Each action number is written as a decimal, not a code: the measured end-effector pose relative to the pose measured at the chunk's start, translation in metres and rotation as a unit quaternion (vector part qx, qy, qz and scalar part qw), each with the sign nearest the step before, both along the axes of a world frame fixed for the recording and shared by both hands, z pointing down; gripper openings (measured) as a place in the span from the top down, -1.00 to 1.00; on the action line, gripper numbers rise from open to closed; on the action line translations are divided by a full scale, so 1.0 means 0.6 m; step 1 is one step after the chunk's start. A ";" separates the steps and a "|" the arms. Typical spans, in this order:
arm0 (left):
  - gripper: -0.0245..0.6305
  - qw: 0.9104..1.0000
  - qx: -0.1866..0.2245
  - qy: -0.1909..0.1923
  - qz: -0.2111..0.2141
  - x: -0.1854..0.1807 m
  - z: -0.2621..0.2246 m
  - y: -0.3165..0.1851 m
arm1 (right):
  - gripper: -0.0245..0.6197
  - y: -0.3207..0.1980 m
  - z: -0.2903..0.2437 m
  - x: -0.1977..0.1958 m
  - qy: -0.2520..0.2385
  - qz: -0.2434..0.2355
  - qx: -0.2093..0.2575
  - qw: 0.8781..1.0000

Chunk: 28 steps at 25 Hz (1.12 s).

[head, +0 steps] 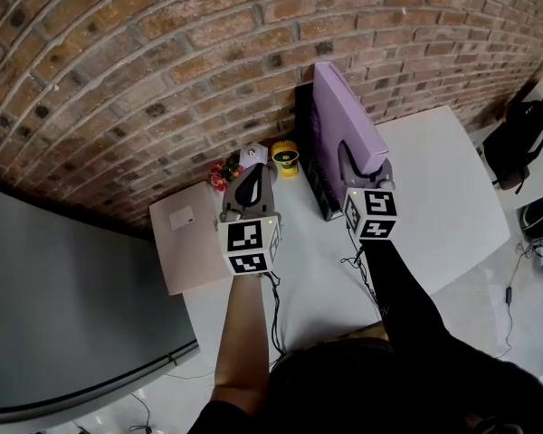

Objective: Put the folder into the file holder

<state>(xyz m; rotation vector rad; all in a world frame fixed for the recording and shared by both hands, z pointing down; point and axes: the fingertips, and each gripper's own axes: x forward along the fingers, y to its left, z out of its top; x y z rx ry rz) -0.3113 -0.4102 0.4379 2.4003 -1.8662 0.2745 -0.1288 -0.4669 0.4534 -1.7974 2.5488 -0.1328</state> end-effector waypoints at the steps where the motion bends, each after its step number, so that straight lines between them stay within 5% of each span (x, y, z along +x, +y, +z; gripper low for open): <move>1: 0.90 1.000 0.000 0.000 0.000 -0.001 0.000 0.000 | 0.47 0.000 0.002 0.000 0.000 0.000 -0.001 1.000; 28: 0.90 1.000 0.002 -0.001 0.006 -0.002 -0.002 -0.008 | 0.47 0.005 0.053 -0.010 0.018 -0.002 -0.021 1.000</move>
